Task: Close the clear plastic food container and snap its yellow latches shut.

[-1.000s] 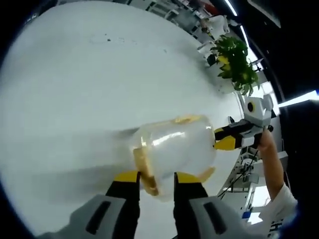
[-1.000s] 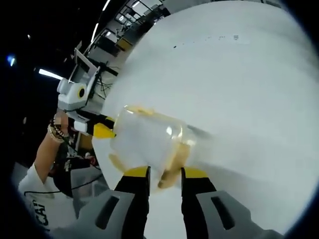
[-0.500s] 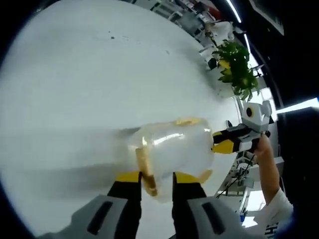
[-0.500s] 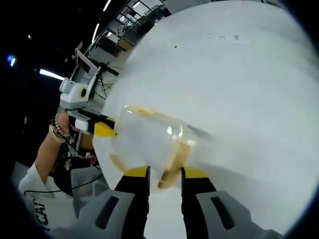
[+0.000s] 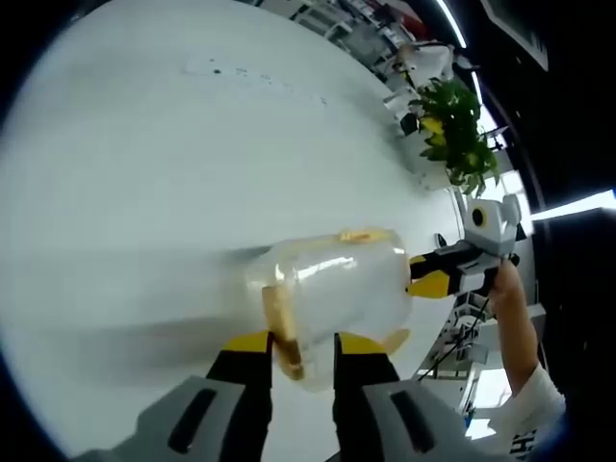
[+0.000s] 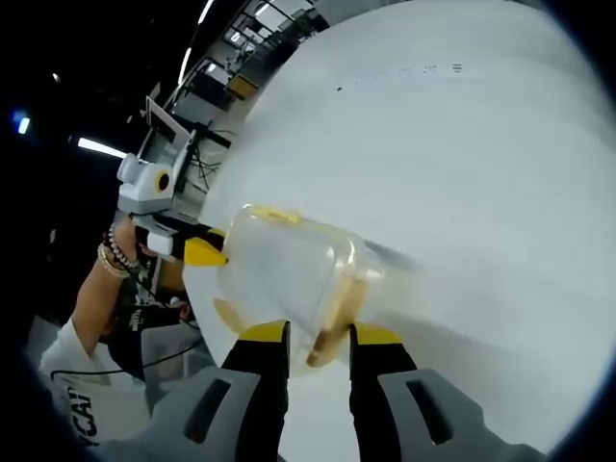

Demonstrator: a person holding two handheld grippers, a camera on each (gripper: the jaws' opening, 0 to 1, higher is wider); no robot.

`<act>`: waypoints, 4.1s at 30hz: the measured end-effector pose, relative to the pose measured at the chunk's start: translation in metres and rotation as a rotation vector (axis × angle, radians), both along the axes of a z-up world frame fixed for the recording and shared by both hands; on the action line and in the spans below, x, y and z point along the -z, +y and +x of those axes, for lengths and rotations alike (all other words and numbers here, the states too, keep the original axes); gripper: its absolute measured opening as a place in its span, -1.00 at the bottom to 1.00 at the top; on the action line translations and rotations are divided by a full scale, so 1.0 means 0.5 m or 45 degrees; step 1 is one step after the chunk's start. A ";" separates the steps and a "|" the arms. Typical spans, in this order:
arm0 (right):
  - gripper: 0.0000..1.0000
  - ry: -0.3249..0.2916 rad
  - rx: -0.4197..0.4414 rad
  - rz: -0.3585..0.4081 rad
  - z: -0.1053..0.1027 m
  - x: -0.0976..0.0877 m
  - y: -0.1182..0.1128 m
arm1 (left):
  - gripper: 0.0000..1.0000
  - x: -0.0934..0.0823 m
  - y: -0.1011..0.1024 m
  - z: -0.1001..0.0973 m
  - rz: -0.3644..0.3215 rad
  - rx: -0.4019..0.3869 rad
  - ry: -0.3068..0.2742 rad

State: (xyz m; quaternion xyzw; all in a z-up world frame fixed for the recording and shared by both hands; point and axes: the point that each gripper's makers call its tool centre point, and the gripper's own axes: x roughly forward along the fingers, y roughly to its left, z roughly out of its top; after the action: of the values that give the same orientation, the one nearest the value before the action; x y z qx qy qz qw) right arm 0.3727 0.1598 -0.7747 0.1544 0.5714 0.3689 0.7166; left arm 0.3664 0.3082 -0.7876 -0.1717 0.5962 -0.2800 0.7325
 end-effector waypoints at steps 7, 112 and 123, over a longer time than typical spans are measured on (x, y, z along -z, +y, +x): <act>-0.60 -0.002 0.004 -0.005 -0.004 0.008 -0.006 | -0.67 0.000 0.003 0.001 0.000 -0.002 0.000; -1.00 -0.717 -0.629 -0.393 0.035 -0.020 0.165 | -1.00 -0.048 -0.174 -0.008 0.049 0.440 -0.903; -1.00 -0.733 -0.616 -0.396 0.055 -0.023 0.169 | -1.00 -0.045 -0.176 -0.015 0.041 0.447 -0.889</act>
State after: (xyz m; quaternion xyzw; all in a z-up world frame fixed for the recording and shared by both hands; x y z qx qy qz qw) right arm 0.4000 0.2443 -0.7632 -0.2042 0.4162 0.4642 0.7547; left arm 0.3588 0.2200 -0.7653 0.0502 0.3358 -0.4332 0.8349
